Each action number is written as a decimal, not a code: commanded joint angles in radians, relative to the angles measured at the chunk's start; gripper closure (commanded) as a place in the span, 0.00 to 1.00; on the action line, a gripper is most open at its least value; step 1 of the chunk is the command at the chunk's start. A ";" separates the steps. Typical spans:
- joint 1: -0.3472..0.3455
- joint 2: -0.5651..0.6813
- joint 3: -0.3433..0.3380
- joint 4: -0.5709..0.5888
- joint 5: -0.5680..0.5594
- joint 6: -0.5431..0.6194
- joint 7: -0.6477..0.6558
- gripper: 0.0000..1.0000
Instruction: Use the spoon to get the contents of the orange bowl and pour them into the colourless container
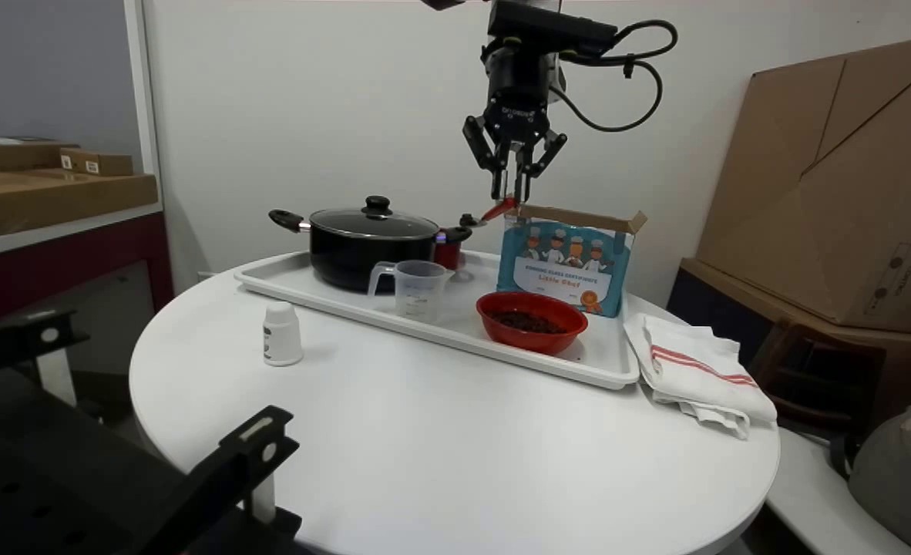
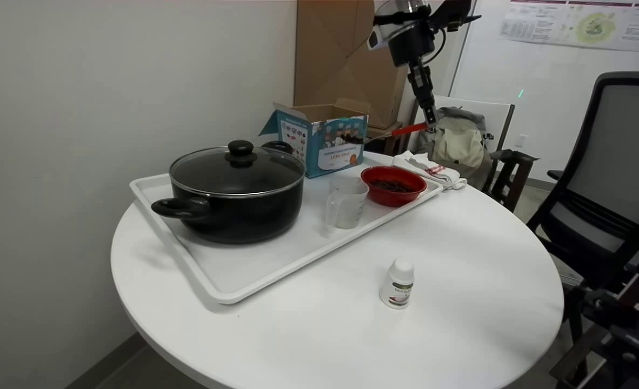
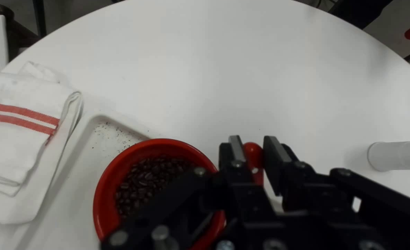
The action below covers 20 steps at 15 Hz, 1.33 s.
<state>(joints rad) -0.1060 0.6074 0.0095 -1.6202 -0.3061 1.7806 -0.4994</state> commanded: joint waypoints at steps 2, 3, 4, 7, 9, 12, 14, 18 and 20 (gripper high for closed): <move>0.025 -0.056 0.002 -0.085 -0.031 0.008 -0.009 0.91; 0.029 -0.058 0.001 -0.094 -0.037 0.008 -0.007 0.91; 0.033 -0.060 0.000 -0.102 -0.045 0.010 -0.006 0.91; 0.042 -0.060 -0.003 -0.124 -0.075 0.013 0.000 0.91; 0.047 -0.060 -0.003 -0.138 -0.094 0.014 0.004 0.91; 0.055 -0.061 -0.002 -0.153 -0.121 0.014 0.011 0.91; 0.062 -0.061 -0.002 -0.159 -0.138 0.014 0.017 0.91; 0.079 -0.055 -0.002 -0.159 -0.161 0.011 0.033 0.91; 0.087 -0.049 -0.002 -0.158 -0.169 0.009 0.041 0.91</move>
<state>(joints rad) -0.0356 0.5767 0.0102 -1.7518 -0.4459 1.7839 -0.4873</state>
